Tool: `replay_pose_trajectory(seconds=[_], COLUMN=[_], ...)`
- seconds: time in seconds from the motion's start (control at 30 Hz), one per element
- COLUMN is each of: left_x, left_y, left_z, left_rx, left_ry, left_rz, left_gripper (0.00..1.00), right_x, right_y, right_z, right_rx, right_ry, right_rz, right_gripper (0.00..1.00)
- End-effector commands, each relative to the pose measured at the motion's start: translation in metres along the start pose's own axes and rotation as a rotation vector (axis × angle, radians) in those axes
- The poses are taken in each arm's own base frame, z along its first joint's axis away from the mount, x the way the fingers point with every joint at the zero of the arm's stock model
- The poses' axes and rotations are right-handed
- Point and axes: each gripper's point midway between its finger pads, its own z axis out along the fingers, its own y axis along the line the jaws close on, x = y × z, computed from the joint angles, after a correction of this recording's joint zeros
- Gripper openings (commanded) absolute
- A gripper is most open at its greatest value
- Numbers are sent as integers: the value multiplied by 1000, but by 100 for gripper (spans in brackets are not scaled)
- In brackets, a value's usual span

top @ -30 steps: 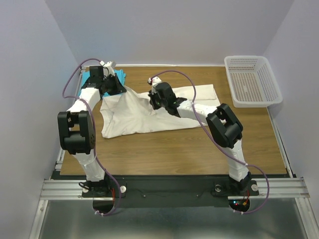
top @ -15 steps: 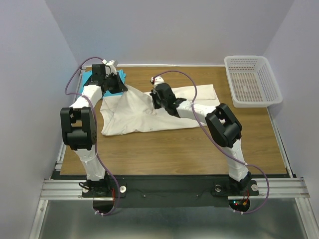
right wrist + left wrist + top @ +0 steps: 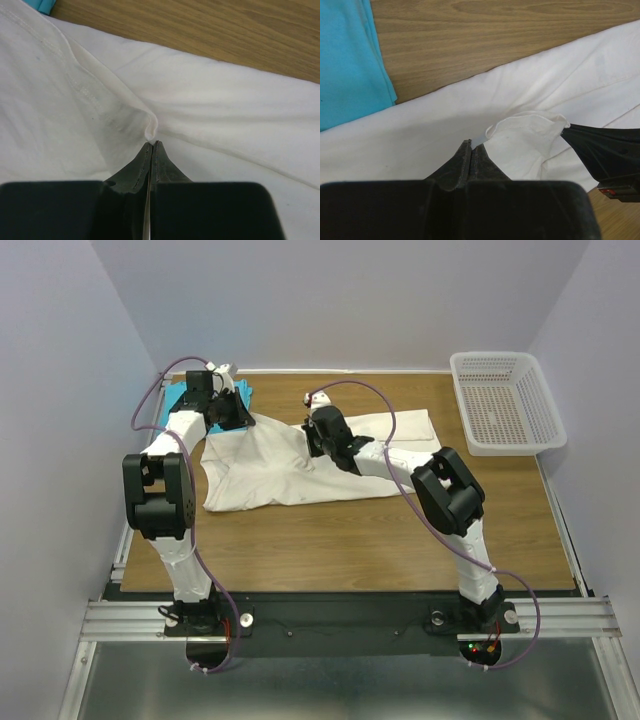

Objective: Fold and stack the t-shirts
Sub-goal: Fold the tshirt

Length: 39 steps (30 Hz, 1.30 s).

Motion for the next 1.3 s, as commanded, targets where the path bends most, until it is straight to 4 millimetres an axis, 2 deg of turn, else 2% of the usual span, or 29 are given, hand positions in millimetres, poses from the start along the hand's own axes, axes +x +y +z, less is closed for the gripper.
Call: replay_pose_trajectory(seconds=[0.0, 0.37, 1.07, 1.27], left_x=[-26, -24, -20, -22], left_y=[-3, 4, 12, 15], left_z=[-5, 3, 9, 13], left_rx=[-11, -26, -47, -55], left_ry=[-63, -50, -36, -35], left_rz=[52, 45, 38, 33], left_gripper=[0, 0, 0, 0], right_x=[-35, -31, -24, -28], right_y=[-5, -10, -8, -10], right_z=[3, 6, 13, 15], right_rx=[27, 49, 36, 56], right_ry=[-89, -83, -68, -80], right_rz=[29, 16, 10, 14], right_gripper=[0, 0, 1, 2])
